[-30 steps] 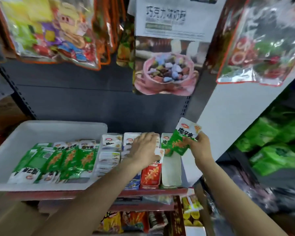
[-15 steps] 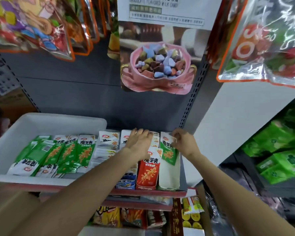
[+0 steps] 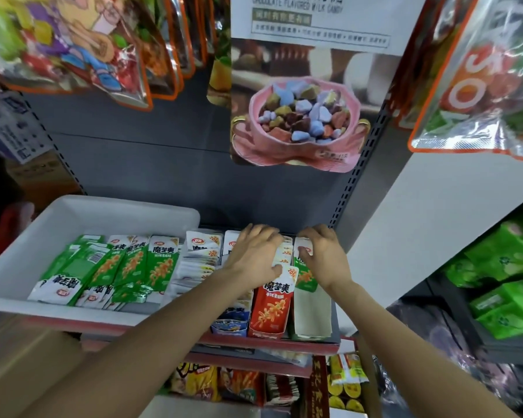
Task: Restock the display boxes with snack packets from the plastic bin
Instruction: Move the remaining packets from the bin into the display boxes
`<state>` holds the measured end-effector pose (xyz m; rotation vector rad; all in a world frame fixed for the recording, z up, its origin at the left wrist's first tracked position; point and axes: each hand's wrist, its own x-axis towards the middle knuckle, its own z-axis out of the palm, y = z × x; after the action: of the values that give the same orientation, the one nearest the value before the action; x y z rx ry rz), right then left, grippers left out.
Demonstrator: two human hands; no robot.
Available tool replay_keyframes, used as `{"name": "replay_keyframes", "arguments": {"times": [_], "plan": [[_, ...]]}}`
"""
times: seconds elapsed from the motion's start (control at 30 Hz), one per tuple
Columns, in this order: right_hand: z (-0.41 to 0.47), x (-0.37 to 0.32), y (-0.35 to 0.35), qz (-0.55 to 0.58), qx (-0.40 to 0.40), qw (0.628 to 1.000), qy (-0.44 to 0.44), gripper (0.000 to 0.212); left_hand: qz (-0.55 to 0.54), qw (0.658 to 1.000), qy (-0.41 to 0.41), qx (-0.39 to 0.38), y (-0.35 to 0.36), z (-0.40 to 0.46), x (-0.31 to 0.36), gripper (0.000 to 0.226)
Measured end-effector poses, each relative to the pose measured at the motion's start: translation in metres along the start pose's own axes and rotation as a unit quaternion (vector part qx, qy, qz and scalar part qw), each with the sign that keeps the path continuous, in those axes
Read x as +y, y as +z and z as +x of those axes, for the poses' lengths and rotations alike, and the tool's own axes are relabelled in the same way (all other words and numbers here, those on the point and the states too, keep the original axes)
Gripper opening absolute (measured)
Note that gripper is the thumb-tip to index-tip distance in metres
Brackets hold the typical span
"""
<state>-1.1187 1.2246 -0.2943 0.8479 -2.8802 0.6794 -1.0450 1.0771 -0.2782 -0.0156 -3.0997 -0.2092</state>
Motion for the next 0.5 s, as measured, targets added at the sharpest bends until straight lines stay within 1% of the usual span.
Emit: {"name": "replay_keyframes", "arguments": {"times": [0.1,0.17,0.27,0.33,0.4,0.5], "plan": [[0.003,-0.033,-0.003,0.082,-0.013,0.996,-0.026,0.027,-0.086,0.992,-0.028,0.089,-0.012,-0.015,-0.013,0.040],[0.007,-0.061,-0.004,0.119,-0.023,0.992,-0.046,0.027,-0.139,0.980,-0.064,0.127,-0.017,-0.030,-0.032,0.029],[0.011,-0.110,0.004,0.168,-0.050,0.981,-0.077,0.026,-0.236,0.947,-0.129,0.178,-0.021,-0.061,-0.074,0.014],[0.011,-0.146,0.016,0.190,-0.075,0.974,-0.095,0.026,-0.275,0.922,-0.193,0.192,-0.022,-0.084,-0.106,0.012],[0.011,-0.181,0.034,0.196,-0.108,0.968,-0.114,0.027,-0.288,0.902,-0.256,0.194,-0.020,-0.106,-0.139,0.009],[0.017,-0.230,0.072,0.165,-0.158,0.965,-0.131,0.028,-0.287,0.889,-0.318,0.160,-0.010,-0.137,-0.193,0.003]]}}
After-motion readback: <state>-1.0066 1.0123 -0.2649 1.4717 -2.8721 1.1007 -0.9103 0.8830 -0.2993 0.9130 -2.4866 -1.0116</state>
